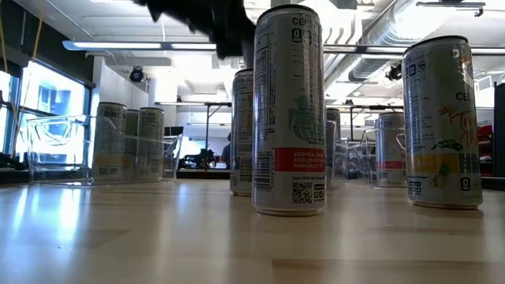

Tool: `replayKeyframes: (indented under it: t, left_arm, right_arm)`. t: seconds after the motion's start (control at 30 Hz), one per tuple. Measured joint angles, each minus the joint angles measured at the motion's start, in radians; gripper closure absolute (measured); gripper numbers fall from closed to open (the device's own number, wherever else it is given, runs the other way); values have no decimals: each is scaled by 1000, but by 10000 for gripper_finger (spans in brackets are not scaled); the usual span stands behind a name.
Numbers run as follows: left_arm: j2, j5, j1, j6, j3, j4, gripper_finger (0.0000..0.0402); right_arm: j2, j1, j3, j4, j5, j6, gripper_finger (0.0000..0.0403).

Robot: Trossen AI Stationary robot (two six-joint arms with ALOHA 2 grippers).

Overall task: Sort soda cans
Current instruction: Put the white-blue soda can into the top center transparent bin

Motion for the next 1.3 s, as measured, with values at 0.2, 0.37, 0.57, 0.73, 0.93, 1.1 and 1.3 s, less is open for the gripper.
replayKeyframes:
  t: [0.2, 0.37, 0.57, 0.73, 0.93, 1.1, 1.3]
  left_arm:
    - [14, -13, 36, -8, -105, 125, 158]
    - [41, -6, 50, -4, -156, 185, 158]
    - [141, 33, 34, 0, -158, 237, 158]
    - [195, 32, 32, 5, -155, 239, 158]
    - [248, 55, 33, 53, -148, 263, 112]
    - [254, 56, 33, 54, -148, 274, 88]
    - [249, 56, 32, 48, -148, 287, 85]
  right_arm:
    - [0, 0, 0, 19, 0, 0, 25]
    - [1, -2, -2, 24, -1, 0, 25]
    - [1, -13, -2, 35, -4, -5, 25]
    - [1, -13, -2, 38, -10, -8, 25]
    - [1, -15, -2, 38, -20, -10, 25]
    - [1, -15, -2, 38, -22, -10, 25]
    - [2, -15, -2, 38, -25, -9, 25]
